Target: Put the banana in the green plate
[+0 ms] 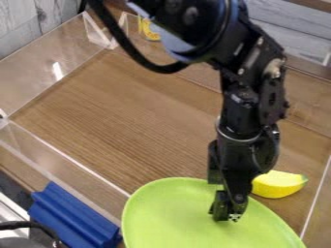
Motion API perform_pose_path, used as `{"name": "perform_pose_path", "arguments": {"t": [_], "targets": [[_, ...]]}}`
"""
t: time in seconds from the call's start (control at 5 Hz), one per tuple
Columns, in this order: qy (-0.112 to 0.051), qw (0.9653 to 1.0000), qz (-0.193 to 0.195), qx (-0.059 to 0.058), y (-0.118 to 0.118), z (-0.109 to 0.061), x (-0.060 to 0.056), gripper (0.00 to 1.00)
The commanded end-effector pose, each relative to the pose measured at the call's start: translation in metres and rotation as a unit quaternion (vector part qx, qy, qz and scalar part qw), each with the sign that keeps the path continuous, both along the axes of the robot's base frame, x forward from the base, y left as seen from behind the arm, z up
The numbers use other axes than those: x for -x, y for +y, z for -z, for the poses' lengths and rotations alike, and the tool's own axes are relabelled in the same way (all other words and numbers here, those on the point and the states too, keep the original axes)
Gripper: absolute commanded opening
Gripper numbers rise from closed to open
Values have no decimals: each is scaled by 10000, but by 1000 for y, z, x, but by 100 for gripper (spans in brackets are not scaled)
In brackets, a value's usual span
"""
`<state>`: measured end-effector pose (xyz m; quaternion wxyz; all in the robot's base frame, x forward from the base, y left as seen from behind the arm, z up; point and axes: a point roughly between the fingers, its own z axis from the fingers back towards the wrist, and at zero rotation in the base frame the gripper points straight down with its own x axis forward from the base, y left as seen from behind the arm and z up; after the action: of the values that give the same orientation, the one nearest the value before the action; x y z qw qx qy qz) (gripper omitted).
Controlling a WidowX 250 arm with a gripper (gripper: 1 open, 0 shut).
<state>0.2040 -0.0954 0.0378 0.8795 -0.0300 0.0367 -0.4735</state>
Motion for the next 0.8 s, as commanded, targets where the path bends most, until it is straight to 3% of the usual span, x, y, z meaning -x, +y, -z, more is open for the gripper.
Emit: {"name": "perform_pose_path", "arguments": {"t": [0.0, 0.4, 0.6], "targets": [[-187, 9997, 141, 46, -8, 0, -9, 100], [-358, 9987, 370, 30, -18, 9, -20, 100], [-380, 9984, 418, 33, -21, 11, -22, 0]]}}
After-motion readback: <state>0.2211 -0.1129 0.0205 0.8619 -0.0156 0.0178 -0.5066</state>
